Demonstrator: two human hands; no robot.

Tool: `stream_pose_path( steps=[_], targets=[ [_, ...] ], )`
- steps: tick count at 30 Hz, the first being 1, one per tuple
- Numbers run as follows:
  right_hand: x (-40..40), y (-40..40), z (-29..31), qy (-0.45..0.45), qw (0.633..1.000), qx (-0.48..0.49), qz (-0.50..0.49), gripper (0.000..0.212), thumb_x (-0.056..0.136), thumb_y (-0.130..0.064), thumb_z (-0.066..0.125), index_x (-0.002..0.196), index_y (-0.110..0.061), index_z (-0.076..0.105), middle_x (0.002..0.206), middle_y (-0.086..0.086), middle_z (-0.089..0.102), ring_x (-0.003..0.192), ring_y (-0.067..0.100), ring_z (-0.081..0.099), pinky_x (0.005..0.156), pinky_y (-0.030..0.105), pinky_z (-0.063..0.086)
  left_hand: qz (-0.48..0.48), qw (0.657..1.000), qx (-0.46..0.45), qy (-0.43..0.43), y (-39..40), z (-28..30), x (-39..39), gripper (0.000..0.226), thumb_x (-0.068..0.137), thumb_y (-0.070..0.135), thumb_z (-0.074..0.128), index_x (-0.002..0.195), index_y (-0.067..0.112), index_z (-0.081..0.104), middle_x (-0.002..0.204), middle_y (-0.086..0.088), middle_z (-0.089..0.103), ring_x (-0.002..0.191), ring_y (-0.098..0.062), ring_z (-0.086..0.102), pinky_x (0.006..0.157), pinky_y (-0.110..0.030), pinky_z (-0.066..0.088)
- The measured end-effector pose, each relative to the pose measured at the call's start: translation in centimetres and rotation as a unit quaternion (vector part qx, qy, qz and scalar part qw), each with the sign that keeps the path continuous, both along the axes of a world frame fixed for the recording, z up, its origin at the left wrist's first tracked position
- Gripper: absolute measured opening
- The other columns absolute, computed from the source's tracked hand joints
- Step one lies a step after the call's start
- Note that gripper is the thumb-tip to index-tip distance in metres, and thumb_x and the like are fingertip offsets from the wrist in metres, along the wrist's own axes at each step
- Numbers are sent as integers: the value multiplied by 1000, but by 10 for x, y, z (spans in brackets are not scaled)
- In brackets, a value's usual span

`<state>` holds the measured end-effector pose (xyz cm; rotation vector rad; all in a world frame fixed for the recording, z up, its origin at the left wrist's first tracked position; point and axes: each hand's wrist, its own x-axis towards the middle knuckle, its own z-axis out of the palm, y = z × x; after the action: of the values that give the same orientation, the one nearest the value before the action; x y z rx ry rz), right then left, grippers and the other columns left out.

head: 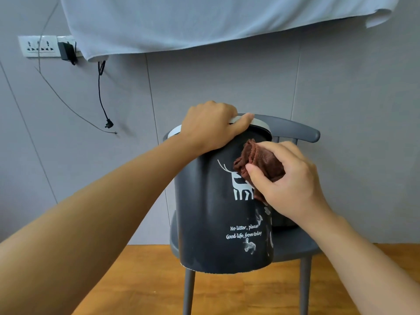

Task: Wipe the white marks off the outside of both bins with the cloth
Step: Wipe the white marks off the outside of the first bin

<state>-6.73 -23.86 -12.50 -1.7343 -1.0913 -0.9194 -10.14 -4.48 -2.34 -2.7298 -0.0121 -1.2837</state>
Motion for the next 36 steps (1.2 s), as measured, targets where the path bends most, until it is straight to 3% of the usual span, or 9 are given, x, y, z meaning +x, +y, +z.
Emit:
stream_pose_path(
  steps=[8,13,18,21,24,27,30,32,36],
  targets=[
    [-31,19,10,-89,982,-168,8,42,89,-43,65,118,-13,71,95,4,54,90,26,53,79,47,51,-13,998,48,27,-13,2,17,56,100,65,35,63,23,36,58,7,40,65,-29,47,56,-35,28],
    [-63,8,-13,-131,936,-324,43,35,91,-50,59,110,-23,71,93,-4,53,87,18,49,78,39,49,13,999,41,33,-9,4,19,51,100,65,33,76,25,51,72,0,50,72,-32,48,61,-35,30],
    [-82,14,-13,-173,928,-328,18,36,95,-49,60,111,-18,72,96,0,57,89,21,52,78,37,45,17,998,40,43,-14,4,20,54,100,65,33,71,22,48,63,4,42,71,-32,49,60,-34,29],
    [-99,18,-21,-224,890,-397,9,28,88,-49,67,98,-23,70,91,-2,57,84,22,53,73,36,43,18,998,34,48,-17,4,19,55,100,64,33,67,21,44,62,5,41,71,-32,50,58,-34,28],
    [-107,7,-33,-206,854,-475,54,22,85,-50,64,87,-29,68,83,-6,51,79,19,48,71,35,41,15,998,27,47,-17,4,18,57,99,64,34,63,21,39,61,4,42,70,-32,51,53,-34,23],
    [-78,-7,-21,-89,906,-407,80,31,84,-57,57,92,-31,72,83,-12,51,82,11,52,73,32,46,16,999,19,40,-12,3,16,58,99,64,35,62,20,39,60,4,44,67,-31,51,50,-31,20],
    [-38,-19,-3,29,985,-156,66,25,83,-49,68,102,-33,74,89,-15,59,84,5,60,75,22,49,19,999,5,29,-6,3,14,59,99,65,36,62,19,37,59,4,44,66,-33,49,51,-32,22],
    [-22,-19,-5,40,996,-63,44,27,85,-42,72,110,-32,74,94,-16,60,88,6,63,77,16,49,14,1000,1,24,-3,2,13,60,98,65,37,62,18,36,58,3,43,66,-33,49,51,-33,23],
    [-23,-13,-34,16,995,-73,61,34,86,-37,73,115,-20,74,100,-8,58,92,14,62,80,24,52,-2,1000,-3,8,0,-1,13,61,97,67,39,62,17,36,55,2,44,65,-33,50,55,-34,31]
  ],
)
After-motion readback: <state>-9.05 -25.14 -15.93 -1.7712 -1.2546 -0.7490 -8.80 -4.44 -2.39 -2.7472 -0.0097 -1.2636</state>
